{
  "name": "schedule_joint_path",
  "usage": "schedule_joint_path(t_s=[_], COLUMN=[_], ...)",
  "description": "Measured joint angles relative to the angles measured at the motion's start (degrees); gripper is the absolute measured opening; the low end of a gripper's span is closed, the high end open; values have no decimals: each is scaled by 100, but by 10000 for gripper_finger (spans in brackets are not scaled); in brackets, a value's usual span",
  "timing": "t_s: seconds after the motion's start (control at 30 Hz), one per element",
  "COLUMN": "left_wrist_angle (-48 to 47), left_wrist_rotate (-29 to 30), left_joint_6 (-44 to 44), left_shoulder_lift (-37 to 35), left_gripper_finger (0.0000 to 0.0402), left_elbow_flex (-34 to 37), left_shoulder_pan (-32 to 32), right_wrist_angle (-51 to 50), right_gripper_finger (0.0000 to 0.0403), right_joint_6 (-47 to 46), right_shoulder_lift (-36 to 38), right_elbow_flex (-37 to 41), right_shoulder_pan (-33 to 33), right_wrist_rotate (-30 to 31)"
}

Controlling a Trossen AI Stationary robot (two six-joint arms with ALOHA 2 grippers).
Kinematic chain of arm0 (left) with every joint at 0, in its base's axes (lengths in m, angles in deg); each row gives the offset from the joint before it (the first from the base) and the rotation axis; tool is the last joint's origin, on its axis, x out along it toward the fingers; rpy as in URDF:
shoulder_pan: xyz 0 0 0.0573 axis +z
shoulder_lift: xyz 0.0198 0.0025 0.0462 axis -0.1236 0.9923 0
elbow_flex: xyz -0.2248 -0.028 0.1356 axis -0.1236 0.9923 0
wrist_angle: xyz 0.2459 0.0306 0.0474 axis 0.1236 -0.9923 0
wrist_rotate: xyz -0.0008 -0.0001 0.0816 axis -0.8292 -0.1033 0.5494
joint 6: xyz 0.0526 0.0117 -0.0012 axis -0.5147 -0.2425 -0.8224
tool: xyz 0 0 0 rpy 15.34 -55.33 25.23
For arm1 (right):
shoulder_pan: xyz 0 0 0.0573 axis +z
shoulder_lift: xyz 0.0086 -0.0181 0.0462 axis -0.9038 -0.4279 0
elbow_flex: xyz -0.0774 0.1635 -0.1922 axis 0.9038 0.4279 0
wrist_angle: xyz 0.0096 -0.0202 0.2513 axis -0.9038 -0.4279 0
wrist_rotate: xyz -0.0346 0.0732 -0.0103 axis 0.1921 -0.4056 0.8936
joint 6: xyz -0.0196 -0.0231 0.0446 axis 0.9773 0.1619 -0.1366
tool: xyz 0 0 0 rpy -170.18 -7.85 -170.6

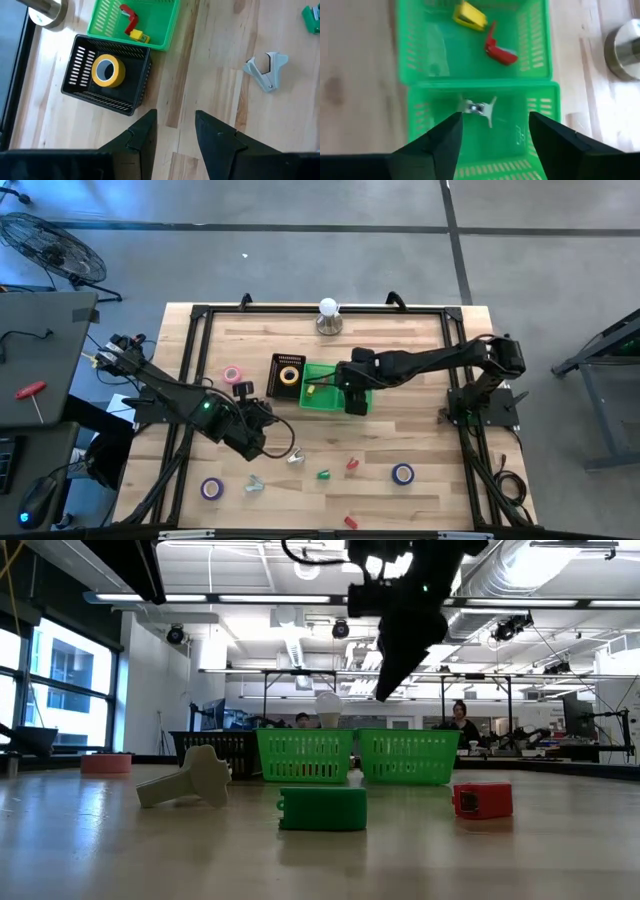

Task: Pick and place Stapler, Stapler remover, tape
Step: Put the right blue tape into the black bin

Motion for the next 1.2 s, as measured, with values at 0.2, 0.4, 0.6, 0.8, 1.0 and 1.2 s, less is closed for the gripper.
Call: schedule_joint_path(t_s=[0.2, 0.4, 0.6, 0.8, 1.0, 1.2], left_wrist_angle=[22, 328, 878, 1727, 2399, 2502], left_wrist_rotate=[33, 406, 517, 610, 494, 491], left_joint_6=[168, 65, -223, -948, -1586, -1679], left_shoulder_lift=[-1, 0, 0, -2, 0, 19], left_gripper_finger=[128, 128, 128, 128, 128, 128], left_elbow_flex=[0, 2, 2, 2, 2, 2], left_shoulder_pan=[0, 4, 2, 4, 9, 9], right_wrist_angle=[-1235, -2098, -2417, -2168, -1352, -866], right_gripper_finger=[223, 224, 224, 224, 224, 224], right_joint_6=[-225, -1328, -2728, -4103, -5109, -5600], right_shoulder_lift=[249, 436, 438, 435, 432, 431], right_elbow_flex=[-782, -1243, -1134, -571, 301, 1173], right_shoulder_pan=[354, 1213, 2272, 3219, 3797, 3926], right_wrist_rotate=[-311, -1132, -1174, -985, -1329, -1700])
